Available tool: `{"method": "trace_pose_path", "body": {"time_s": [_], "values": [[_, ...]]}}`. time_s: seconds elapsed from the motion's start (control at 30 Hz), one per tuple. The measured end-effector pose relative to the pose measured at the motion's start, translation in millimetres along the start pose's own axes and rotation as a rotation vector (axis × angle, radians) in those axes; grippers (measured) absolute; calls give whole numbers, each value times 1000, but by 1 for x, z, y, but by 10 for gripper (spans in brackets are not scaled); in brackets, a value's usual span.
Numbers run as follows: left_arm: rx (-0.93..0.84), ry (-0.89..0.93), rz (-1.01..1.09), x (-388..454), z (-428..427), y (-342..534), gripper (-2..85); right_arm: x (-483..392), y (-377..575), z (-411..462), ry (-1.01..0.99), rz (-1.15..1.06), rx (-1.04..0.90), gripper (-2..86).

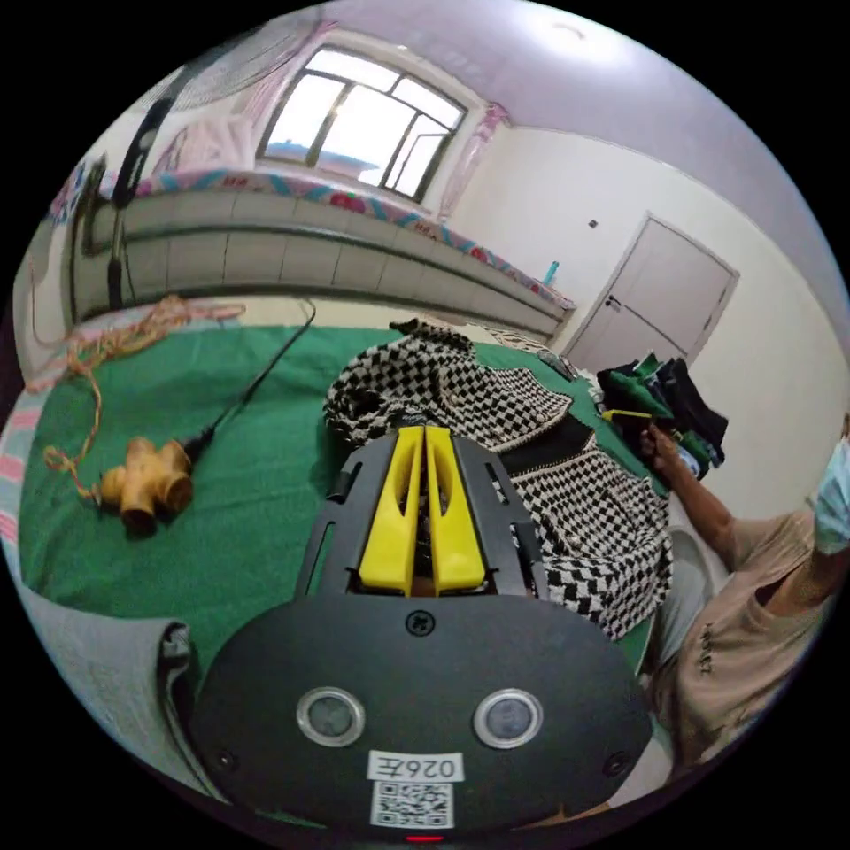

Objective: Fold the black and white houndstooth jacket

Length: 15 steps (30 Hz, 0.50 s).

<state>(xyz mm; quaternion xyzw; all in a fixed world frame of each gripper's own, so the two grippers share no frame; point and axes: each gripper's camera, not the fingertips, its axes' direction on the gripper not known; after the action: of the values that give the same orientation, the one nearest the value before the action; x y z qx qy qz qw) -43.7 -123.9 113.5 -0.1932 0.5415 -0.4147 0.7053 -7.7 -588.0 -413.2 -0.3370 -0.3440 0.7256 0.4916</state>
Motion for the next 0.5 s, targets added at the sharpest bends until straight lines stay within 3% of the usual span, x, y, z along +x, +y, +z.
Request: {"method": "trace_pose_path", "body": {"time_s": [0.07,0.2,0.33,0.37,0.5], "values": [[17,-36,155,37,-3,-2,-10,-25,7,-17,-12,-86,110,11],[13,5,238,70,-9,8,-10,-78,25,-37,-88,-216,233,-5],[34,-331,250,90,-53,33,-8,-118,56,-70,20,-258,456,-9],[104,-340,201,87,-72,42,-9,-128,64,-79,36,-262,484,-9],[298,-41,66,76,-126,66,-10,-151,100,-136,-70,-229,664,-9]]}}
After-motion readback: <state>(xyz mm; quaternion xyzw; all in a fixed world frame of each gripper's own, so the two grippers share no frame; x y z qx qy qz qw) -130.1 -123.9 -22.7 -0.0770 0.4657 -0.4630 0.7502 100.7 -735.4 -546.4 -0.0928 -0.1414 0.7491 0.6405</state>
